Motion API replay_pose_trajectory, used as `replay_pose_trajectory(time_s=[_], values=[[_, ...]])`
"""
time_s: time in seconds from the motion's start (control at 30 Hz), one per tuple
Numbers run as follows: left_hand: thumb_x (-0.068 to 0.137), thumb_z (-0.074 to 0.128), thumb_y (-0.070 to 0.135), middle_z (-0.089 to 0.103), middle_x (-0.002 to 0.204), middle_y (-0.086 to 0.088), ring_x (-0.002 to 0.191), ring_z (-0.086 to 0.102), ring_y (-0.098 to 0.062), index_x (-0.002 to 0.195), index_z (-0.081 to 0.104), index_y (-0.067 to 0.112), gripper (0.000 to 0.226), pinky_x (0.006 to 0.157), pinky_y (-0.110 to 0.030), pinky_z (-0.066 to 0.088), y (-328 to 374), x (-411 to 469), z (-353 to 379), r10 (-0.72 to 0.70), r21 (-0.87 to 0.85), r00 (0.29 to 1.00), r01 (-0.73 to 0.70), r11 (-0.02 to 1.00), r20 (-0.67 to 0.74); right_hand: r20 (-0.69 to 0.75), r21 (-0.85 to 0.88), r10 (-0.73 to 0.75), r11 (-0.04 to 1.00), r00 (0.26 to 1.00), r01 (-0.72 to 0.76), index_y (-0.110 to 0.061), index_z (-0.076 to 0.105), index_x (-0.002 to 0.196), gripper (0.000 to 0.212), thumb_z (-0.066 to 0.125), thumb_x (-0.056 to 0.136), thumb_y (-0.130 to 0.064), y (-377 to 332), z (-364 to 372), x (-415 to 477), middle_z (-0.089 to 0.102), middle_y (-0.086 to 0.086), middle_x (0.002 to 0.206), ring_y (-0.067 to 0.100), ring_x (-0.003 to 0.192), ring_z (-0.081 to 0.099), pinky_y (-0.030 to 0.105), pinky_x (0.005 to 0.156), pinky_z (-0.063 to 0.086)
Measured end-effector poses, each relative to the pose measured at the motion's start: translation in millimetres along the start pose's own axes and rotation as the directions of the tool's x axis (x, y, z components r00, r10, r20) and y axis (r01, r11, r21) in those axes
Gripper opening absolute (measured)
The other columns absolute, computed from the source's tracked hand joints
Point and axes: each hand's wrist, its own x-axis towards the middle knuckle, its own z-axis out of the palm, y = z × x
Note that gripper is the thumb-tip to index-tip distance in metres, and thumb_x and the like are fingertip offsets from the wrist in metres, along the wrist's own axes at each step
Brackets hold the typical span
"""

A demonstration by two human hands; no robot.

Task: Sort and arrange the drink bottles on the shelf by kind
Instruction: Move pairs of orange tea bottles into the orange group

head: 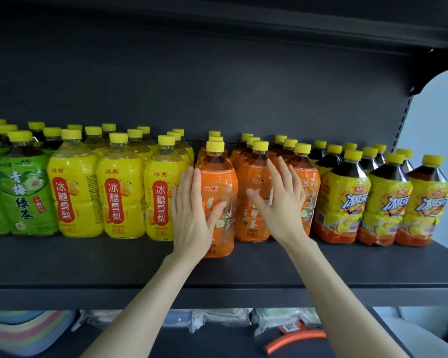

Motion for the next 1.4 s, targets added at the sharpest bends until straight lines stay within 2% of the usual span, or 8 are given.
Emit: replay_pose_trajectory(time_s=[0.13,0.27,0.53,0.6,0.77,0.87,0.97,1.4], values=[[0.095,0.028,0.057,0.033,0.149,-0.019,0.138,0.025,-0.026,0.145,0.016,0.005,0.073,0.112,-0.045,0.02,-7.4,4.9,6.3,0.089,0.152,0.996,-0.087,0.985,-0.01,0.037,-0.171,-0.085,0.981,0.996,0.09,-0.029,0.024,0.15,0.068,0.057,0.092,-0.04,11.0,9.4,5.3,0.017,-0.001,0.16,0.025,0.146,0.017,0.044,0.116,0.003],[0.096,0.027,0.055,0.041,0.144,-0.022,0.133,0.038,-0.032,0.142,0.023,0.0,0.072,0.11,-0.049,0.022,-9.1,7.7,11.7,0.126,0.246,0.992,-0.119,0.962,-0.014,-0.032,-0.203,-0.125,0.972,0.992,0.116,-0.027,0.031,0.148,0.068,0.064,0.089,-0.036,19.4,15.9,3.9,0.027,0.002,0.157,0.028,0.14,0.032,0.042,0.113,0.006],[0.095,0.024,0.055,0.037,0.147,-0.019,0.135,0.038,-0.031,0.144,0.02,0.0,0.074,0.112,-0.053,0.011,-7.6,17.6,21.8,0.031,0.406,0.992,-0.077,0.911,0.119,-0.041,-0.184,-0.131,0.975,0.99,0.122,-0.029,0.028,0.149,0.068,0.061,0.091,-0.035,20.9,20.2,3.1,0.022,-0.001,0.159,0.025,0.144,0.025,0.039,0.114,-0.002],[0.094,0.031,0.053,0.035,0.148,-0.02,0.136,0.035,-0.031,0.144,0.022,0.0,0.073,0.111,-0.054,0.011,-6.7,18.4,17.6,0.051,0.408,0.992,-0.096,0.908,0.118,-0.034,-0.178,-0.131,0.976,0.991,0.123,-0.029,0.027,0.149,0.067,0.061,0.091,-0.035,20.9,20.0,2.8,0.02,-0.001,0.159,0.025,0.145,0.024,0.039,0.114,-0.003],[0.08,0.07,0.03,0.021,0.153,-0.021,0.14,0.017,-0.034,0.147,0.027,0.014,0.08,0.107,-0.052,0.016,-9.4,24.1,-0.6,0.313,0.297,0.911,-0.387,0.873,0.267,-0.024,-0.184,-0.131,0.975,0.991,0.124,-0.029,0.026,0.149,0.068,0.061,0.092,-0.033,20.1,19.9,3.2,0.019,-0.001,0.16,0.025,0.145,0.022,0.039,0.114,-0.004],[0.07,0.081,0.019,0.01,0.157,-0.017,0.142,0.007,-0.032,0.148,0.026,0.018,0.095,0.102,-0.043,0.028,-8.0,28.3,-6.8,0.25,0.234,0.891,-0.354,0.905,0.38,-0.021,-0.181,-0.127,0.976,0.992,0.121,-0.03,0.025,0.15,0.068,0.06,0.092,-0.033,19.8,19.9,3.0,0.018,-0.002,0.16,0.024,0.146,0.02,0.038,0.114,-0.006],[0.064,0.085,0.015,0.016,0.156,-0.016,0.143,0.013,-0.033,0.146,0.03,0.02,0.099,0.097,-0.041,0.043,-6.9,31.3,-12.2,0.224,0.223,0.879,-0.34,0.914,0.422,-0.027,-0.181,-0.128,0.976,0.991,0.121,-0.029,0.025,0.15,0.068,0.061,0.092,-0.032,19.3,20.7,2.9,0.018,-0.001,0.16,0.025,0.146,0.021,0.039,0.114,-0.005],[0.061,0.087,0.014,0.027,0.151,-0.019,0.139,0.027,-0.037,0.143,0.038,0.018,0.096,0.083,-0.04,0.054,-2.9,37.1,-13.9,0.168,0.274,0.882,-0.311,0.91,0.441,-0.053,-0.183,-0.118,0.977,0.992,0.107,-0.026,0.031,0.148,0.068,0.065,0.089,-0.028,15.8,21.2,3.6,0.025,0.002,0.158,0.028,0.143,0.026,0.042,0.114,-0.001]])
